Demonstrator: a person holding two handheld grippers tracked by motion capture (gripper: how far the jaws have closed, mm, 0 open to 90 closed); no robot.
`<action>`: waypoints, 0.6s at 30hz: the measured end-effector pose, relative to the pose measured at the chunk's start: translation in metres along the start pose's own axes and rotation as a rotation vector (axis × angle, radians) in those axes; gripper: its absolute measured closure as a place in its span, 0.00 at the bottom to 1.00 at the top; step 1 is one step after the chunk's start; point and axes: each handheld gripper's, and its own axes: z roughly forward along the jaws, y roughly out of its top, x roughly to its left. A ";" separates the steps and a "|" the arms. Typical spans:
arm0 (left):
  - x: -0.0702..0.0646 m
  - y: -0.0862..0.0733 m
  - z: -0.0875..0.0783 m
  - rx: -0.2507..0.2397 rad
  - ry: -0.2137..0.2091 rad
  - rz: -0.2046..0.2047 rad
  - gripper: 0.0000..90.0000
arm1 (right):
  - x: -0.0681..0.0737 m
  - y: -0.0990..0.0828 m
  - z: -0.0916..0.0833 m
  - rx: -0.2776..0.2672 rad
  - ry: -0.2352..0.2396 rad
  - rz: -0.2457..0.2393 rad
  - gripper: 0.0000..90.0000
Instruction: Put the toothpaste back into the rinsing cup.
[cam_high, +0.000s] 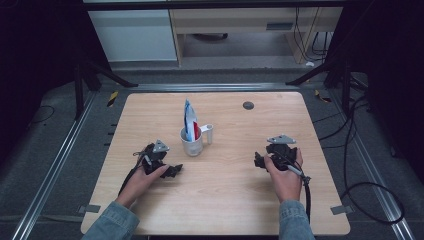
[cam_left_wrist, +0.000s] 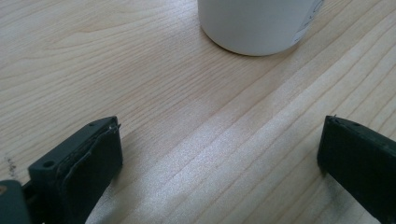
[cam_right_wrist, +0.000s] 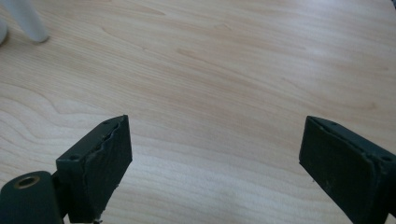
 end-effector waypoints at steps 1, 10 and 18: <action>0.000 0.000 0.000 0.000 0.000 0.000 0.00 | -0.002 -0.002 0.000 0.002 0.002 0.014 0.11; 0.000 0.000 0.000 0.000 0.000 0.000 0.00 | -0.014 -0.023 0.005 0.030 0.005 0.031 0.11; 0.000 0.000 0.000 0.000 0.000 0.000 0.00 | -0.024 -0.038 0.011 0.060 -0.003 0.042 0.10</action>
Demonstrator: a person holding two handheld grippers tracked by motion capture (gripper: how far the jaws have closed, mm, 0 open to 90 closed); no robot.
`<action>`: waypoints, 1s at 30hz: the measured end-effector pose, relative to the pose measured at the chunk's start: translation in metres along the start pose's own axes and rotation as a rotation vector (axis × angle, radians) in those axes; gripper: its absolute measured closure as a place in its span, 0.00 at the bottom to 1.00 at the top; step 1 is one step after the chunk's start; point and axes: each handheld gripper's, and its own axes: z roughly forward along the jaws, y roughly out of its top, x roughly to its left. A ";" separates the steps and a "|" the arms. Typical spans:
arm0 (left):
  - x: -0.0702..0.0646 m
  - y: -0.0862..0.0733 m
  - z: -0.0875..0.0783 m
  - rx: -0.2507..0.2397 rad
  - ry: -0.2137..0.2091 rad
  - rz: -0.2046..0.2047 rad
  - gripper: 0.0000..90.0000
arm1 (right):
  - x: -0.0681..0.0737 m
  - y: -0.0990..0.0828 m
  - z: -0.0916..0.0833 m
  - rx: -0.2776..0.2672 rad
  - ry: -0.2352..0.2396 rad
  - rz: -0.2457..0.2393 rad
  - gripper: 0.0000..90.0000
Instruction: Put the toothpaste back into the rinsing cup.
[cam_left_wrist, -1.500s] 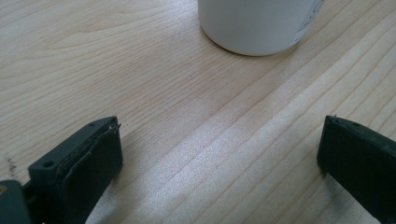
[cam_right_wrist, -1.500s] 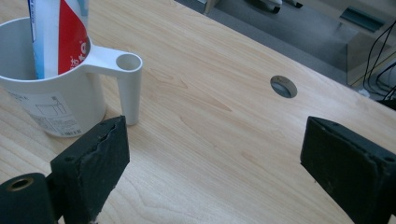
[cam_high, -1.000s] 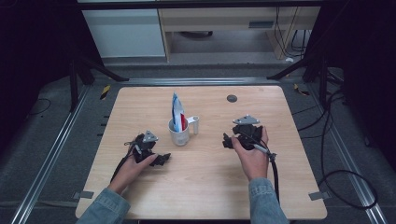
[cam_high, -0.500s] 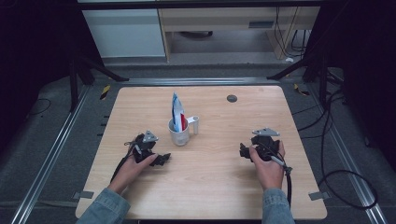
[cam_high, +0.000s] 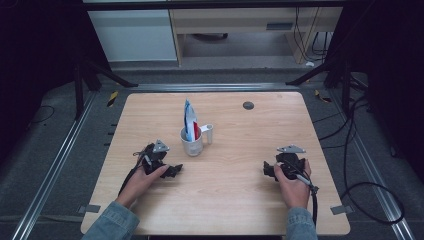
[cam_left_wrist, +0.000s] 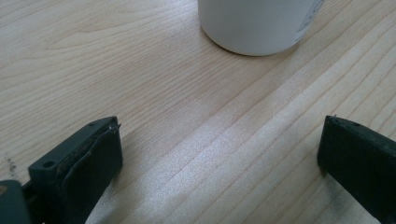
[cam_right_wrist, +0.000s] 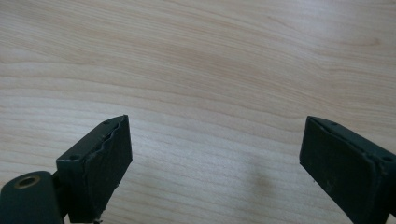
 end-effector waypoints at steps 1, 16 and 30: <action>0.000 0.000 0.000 0.000 0.000 0.000 0.00 | -0.001 -0.001 0.000 0.000 0.001 0.005 0.10; 0.000 0.000 0.000 0.000 0.000 0.000 0.00 | -0.014 -0.013 0.015 -0.005 -0.009 0.100 0.09; 0.000 0.000 0.000 0.000 0.001 0.000 0.00 | -0.010 -0.013 0.024 -0.007 -0.058 0.126 0.00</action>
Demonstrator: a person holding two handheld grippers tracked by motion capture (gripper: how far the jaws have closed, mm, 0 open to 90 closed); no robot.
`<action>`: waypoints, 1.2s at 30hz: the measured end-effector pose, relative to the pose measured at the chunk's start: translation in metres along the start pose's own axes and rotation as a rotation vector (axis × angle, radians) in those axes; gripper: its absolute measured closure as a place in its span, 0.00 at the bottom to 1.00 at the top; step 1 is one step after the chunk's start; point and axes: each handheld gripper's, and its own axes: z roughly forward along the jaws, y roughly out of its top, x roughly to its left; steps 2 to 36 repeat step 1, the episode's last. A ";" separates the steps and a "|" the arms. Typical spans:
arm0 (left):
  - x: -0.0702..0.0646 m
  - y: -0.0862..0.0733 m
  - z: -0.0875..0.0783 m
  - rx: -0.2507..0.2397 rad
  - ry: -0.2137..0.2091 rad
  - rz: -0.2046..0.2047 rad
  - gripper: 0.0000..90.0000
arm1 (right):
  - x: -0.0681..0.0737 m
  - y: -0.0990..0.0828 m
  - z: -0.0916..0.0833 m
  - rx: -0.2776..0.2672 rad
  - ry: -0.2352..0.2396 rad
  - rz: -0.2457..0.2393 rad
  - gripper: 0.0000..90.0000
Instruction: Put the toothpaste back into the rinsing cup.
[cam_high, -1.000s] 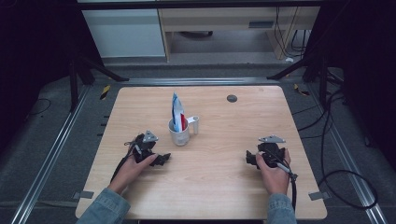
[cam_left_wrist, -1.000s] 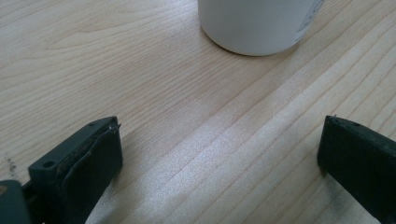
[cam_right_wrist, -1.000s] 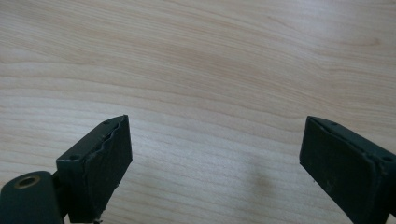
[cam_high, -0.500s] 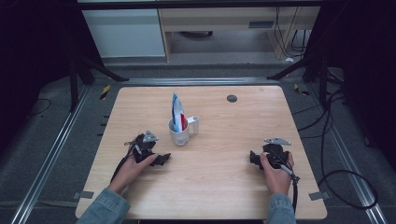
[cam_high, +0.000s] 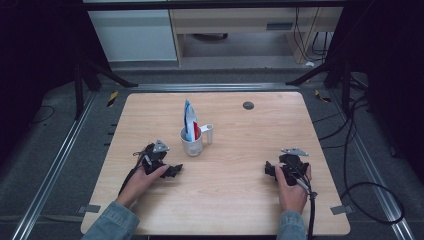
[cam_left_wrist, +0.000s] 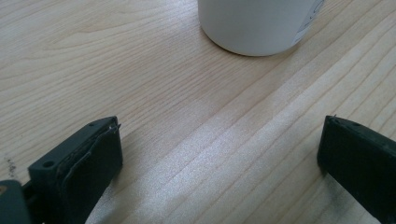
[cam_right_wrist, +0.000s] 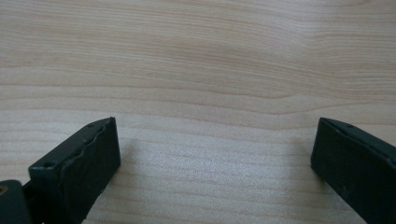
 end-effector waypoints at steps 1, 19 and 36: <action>0.000 0.000 0.000 0.000 0.000 0.000 0.00 | 0.001 0.001 0.000 0.003 -0.007 0.012 0.00; 0.000 0.000 0.000 0.000 0.000 0.000 0.00 | 0.001 0.001 0.000 0.003 -0.007 0.012 0.00; 0.000 0.000 0.000 0.000 0.000 0.000 0.00 | 0.001 0.001 0.000 0.003 -0.007 0.012 0.00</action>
